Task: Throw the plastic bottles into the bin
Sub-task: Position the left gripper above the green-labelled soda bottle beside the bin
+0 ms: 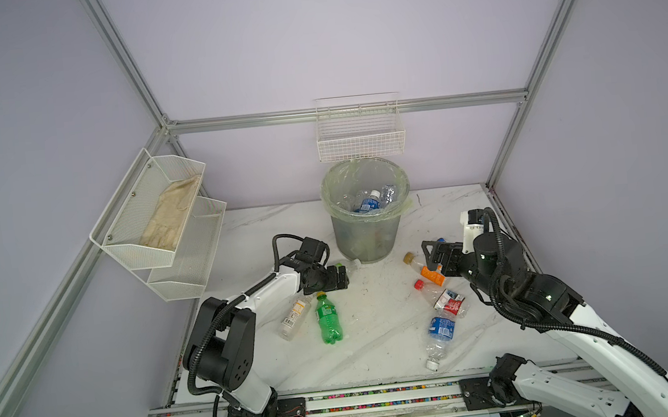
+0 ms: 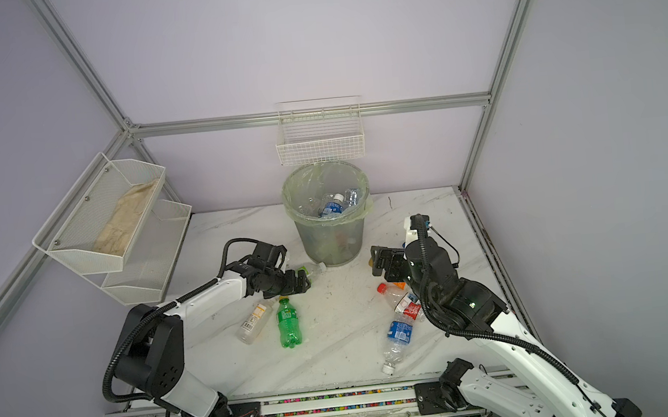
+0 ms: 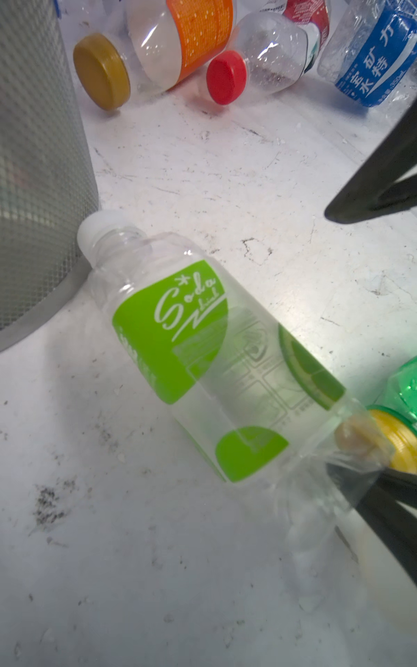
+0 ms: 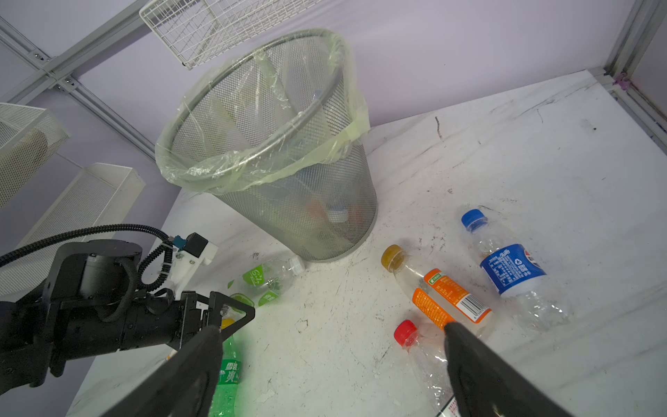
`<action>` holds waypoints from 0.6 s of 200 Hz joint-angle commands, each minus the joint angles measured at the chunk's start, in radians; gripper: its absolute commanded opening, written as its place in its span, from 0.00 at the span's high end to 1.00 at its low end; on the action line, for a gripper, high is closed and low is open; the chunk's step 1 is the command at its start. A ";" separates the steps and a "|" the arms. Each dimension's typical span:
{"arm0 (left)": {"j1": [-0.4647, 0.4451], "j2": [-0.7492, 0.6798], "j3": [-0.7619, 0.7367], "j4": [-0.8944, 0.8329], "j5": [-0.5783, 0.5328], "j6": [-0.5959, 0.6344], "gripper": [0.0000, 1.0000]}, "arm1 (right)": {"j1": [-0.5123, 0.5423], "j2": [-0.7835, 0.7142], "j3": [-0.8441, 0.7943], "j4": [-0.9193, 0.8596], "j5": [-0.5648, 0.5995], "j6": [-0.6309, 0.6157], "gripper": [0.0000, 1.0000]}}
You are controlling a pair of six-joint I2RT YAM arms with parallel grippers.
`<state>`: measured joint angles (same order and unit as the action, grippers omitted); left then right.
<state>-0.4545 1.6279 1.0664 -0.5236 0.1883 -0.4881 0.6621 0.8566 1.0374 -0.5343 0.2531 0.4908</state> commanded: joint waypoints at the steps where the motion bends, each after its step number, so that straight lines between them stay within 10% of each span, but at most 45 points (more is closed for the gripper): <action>1: -0.027 0.000 0.122 0.002 0.064 0.013 0.00 | 0.002 0.005 -0.008 0.031 -0.009 0.011 0.03; 120: -0.116 -0.049 0.184 -0.064 0.015 0.076 0.00 | 0.003 0.007 -0.002 0.028 0.000 -0.001 0.03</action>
<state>-0.5659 1.6352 1.1561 -0.5705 0.2298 -0.4763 0.6621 0.8574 1.0374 -0.5316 0.2462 0.4896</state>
